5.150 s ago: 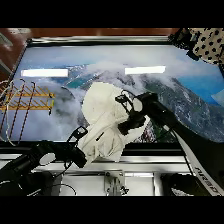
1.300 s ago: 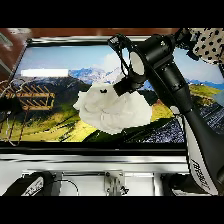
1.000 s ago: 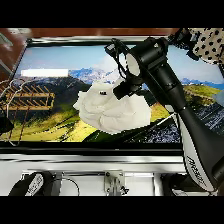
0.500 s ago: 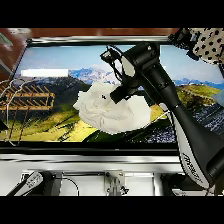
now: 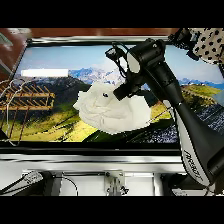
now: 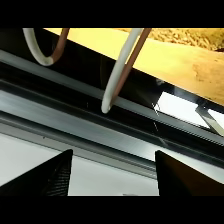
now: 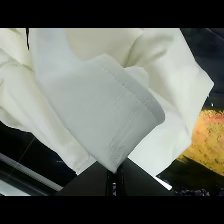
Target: Fold the shirts.
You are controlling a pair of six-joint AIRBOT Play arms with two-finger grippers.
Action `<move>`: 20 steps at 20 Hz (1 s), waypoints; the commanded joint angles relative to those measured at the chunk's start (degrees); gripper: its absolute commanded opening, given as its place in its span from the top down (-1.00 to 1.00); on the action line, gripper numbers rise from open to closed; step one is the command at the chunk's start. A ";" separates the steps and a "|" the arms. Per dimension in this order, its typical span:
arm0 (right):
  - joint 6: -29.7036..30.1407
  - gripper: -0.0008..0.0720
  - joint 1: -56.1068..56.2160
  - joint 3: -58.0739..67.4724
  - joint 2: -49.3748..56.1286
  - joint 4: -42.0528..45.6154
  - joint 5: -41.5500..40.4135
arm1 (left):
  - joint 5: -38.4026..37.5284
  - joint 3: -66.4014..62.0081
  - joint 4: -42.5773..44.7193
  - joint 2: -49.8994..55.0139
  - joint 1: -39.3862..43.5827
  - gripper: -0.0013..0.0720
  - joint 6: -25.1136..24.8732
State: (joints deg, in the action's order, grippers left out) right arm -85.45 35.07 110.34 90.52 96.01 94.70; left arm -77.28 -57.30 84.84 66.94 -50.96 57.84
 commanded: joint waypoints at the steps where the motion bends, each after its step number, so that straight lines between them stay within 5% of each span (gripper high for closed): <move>1: -0.26 0.74 -2.19 0.00 0.02 0.04 0.28 | 6.03 2.58 -0.48 3.87 -0.79 -0.66 -3.96; 10: -0.94 0.74 -3.19 0.00 0.02 0.48 1.53 | 11.28 4.76 -5.62 10.97 -0.79 -0.64 -12.15; 11: -0.94 0.74 -3.19 0.00 0.02 0.46 1.51 | 11.21 4.79 -6.34 11.52 -0.79 -0.45 -13.18; 15: -1.01 0.74 -3.19 0.00 0.02 0.48 1.77 | 11.47 5.55 -6.69 13.44 -0.79 -0.41 -14.78; 20: -1.11 0.74 -3.19 0.00 0.02 0.55 1.77 | 12.17 5.60 -6.71 14.86 -0.79 -0.03 -16.28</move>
State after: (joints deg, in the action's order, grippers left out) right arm -86.50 31.86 110.34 90.52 96.53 96.44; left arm -65.49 -51.90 78.56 80.73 -51.79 42.85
